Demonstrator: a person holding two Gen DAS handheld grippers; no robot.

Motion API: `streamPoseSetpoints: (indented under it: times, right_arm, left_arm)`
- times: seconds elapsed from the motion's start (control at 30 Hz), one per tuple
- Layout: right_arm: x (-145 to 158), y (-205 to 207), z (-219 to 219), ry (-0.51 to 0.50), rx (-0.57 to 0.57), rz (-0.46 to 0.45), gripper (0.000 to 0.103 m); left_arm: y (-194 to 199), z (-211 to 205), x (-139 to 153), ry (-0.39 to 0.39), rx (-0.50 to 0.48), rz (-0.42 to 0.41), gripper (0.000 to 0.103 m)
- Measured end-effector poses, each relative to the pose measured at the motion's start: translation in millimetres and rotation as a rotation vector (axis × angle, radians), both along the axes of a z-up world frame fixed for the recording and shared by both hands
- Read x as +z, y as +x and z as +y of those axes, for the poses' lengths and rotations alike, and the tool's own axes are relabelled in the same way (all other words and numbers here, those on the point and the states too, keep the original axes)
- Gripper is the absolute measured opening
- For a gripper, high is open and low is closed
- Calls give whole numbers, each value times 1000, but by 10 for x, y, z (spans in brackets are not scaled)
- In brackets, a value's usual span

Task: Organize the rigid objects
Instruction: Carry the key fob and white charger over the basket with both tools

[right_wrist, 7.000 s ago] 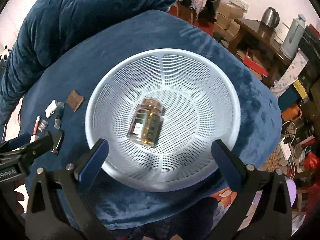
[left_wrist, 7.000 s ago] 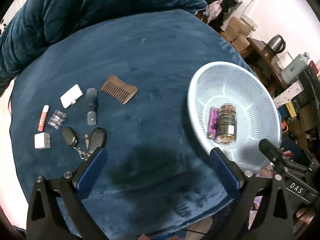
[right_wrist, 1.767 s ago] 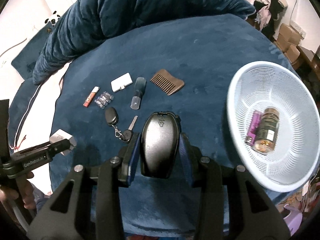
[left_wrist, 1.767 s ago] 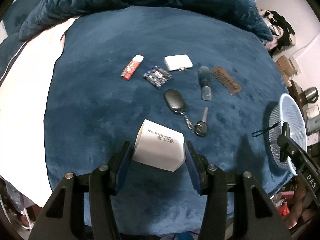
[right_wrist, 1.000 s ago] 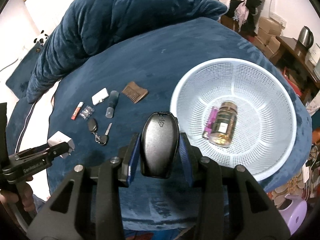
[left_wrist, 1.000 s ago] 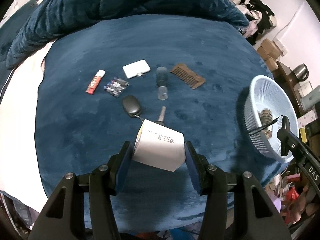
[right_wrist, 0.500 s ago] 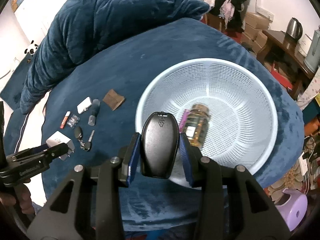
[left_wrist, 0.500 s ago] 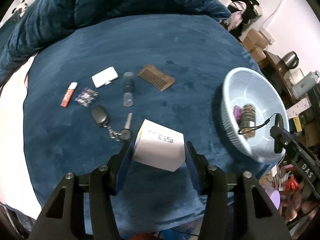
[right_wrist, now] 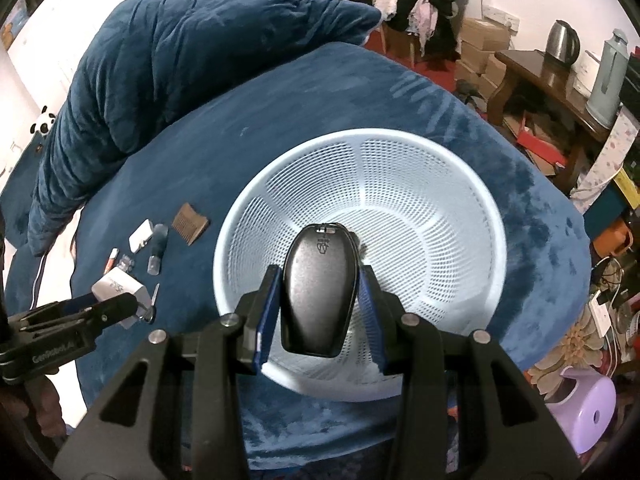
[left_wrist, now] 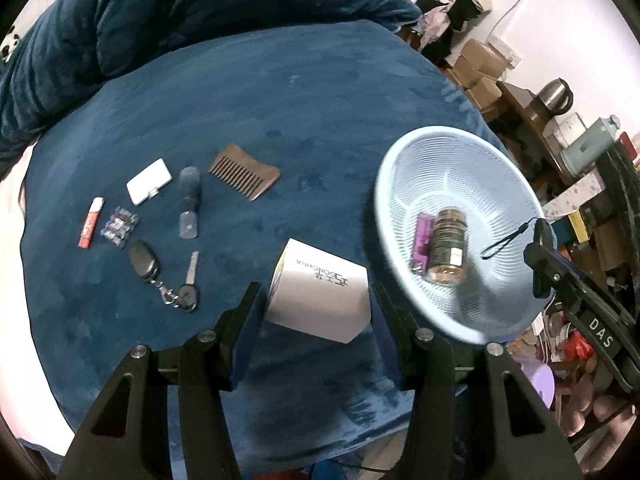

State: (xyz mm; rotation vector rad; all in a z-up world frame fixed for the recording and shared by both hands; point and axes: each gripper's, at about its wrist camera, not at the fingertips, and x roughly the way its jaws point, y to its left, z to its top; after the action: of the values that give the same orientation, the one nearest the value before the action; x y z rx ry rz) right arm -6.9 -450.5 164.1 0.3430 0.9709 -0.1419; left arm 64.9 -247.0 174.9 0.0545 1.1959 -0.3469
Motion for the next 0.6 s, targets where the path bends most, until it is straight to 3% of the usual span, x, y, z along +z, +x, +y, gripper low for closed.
streamPoseSetpoints:
  times: [0.6]
  right_arm:
    - [-108, -35, -437, 19, -66, 22, 39]
  left_arm:
    - [60, -879, -71, -46, -125, 66, 54]
